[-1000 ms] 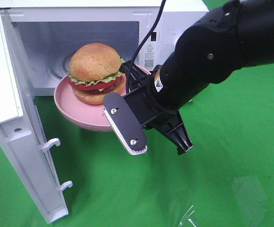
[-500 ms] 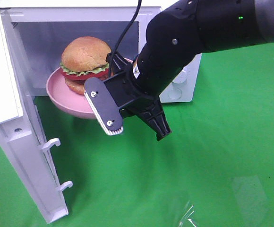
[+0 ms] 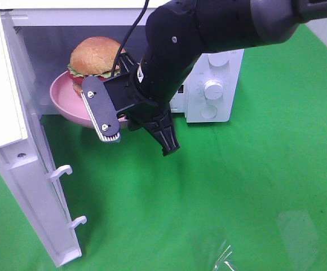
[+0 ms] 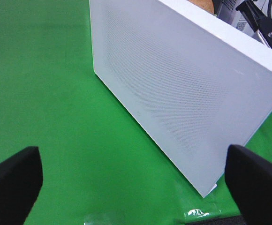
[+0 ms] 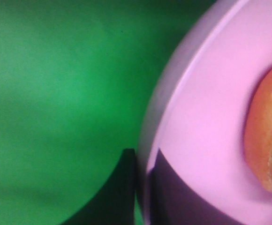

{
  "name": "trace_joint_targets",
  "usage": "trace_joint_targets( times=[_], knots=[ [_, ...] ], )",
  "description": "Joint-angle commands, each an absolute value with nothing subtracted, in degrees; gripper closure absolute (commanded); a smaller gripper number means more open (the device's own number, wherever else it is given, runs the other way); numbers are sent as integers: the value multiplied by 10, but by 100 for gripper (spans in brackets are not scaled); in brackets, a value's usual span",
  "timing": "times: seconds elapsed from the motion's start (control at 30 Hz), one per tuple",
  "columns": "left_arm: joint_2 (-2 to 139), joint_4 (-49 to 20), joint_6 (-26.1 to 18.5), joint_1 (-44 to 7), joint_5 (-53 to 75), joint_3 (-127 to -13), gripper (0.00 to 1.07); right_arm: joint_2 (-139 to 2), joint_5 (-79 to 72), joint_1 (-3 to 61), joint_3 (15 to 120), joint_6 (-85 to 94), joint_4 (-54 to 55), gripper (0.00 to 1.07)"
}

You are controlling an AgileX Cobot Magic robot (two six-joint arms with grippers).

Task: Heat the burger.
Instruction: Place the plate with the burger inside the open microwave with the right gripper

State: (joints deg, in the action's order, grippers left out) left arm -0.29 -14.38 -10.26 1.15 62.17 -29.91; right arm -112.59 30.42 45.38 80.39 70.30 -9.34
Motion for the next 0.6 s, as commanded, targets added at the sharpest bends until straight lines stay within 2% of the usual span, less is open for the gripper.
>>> trace_joint_targets(
  times=[0.03,0.6],
  knots=[
    [-13,-145,-102,12,617,-301,9,-1136,282,452,836,685,-110,107],
    [-13,-141,-102,12,617,-301,9,-1207,292,435,926,654,-127,107]
  ],
)
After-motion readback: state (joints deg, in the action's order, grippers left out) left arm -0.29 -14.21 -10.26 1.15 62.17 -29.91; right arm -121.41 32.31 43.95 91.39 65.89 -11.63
